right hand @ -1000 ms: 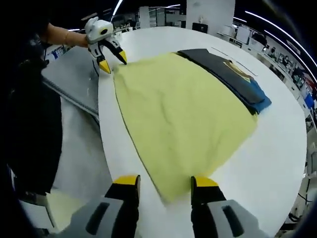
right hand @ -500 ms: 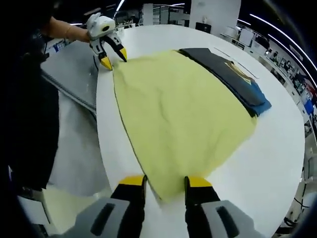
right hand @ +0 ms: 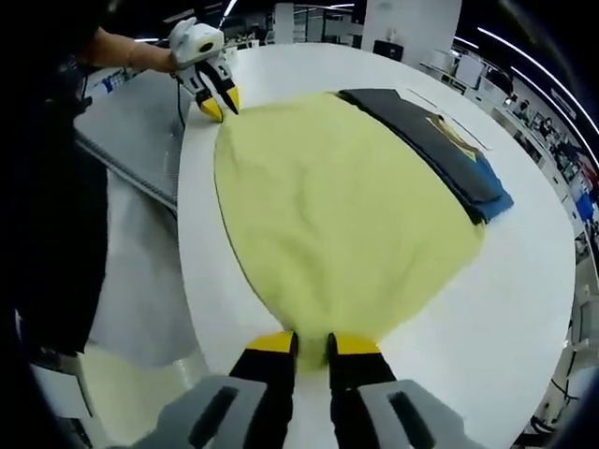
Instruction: Fold the garment on the visible template until the final outline fits inside the template.
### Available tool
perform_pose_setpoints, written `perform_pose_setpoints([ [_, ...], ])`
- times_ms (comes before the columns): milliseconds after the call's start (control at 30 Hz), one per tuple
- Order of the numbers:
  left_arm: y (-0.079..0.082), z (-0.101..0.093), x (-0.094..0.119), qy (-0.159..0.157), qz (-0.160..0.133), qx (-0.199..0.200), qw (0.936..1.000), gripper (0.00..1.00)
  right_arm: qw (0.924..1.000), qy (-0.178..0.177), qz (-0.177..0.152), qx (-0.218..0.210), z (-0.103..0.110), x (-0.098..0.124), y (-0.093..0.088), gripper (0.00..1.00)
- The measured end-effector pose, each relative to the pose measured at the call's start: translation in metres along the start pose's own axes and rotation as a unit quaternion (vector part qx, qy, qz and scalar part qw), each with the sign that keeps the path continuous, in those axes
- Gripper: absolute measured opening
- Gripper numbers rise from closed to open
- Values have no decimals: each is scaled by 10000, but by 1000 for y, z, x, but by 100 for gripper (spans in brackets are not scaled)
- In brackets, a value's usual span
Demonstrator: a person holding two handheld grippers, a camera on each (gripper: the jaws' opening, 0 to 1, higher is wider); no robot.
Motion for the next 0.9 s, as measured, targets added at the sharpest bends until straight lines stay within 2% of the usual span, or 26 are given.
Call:
perform_pose_setpoints([
  [200, 3, 0, -1, 8, -115, 217, 9997, 1, 10000, -24, -26, 41, 0, 0, 1, 3],
  [267, 3, 0, -1, 31, -109, 205, 9997, 0, 10000, -17, -49, 15, 1, 0, 1, 0],
  [700, 1, -1, 12, 57, -206, 320, 9993, 0, 9977, 57, -441, -512, 9, 10, -3, 0],
  [900, -1, -7, 14, 0, -188, 363, 9992, 0, 9969, 80, -496, -610, 16, 12, -4, 0],
])
Point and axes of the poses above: the point that each gripper's makers call its tool centre point, and the gripper's own axes: x roughly backward along the fingers, z roughly to its left, y roughly out of its top, the point moved 6 cm from there along x, roughly backward along the fingers, and after that the axes turned 6 degrees about -x, right-handed, at the moved point
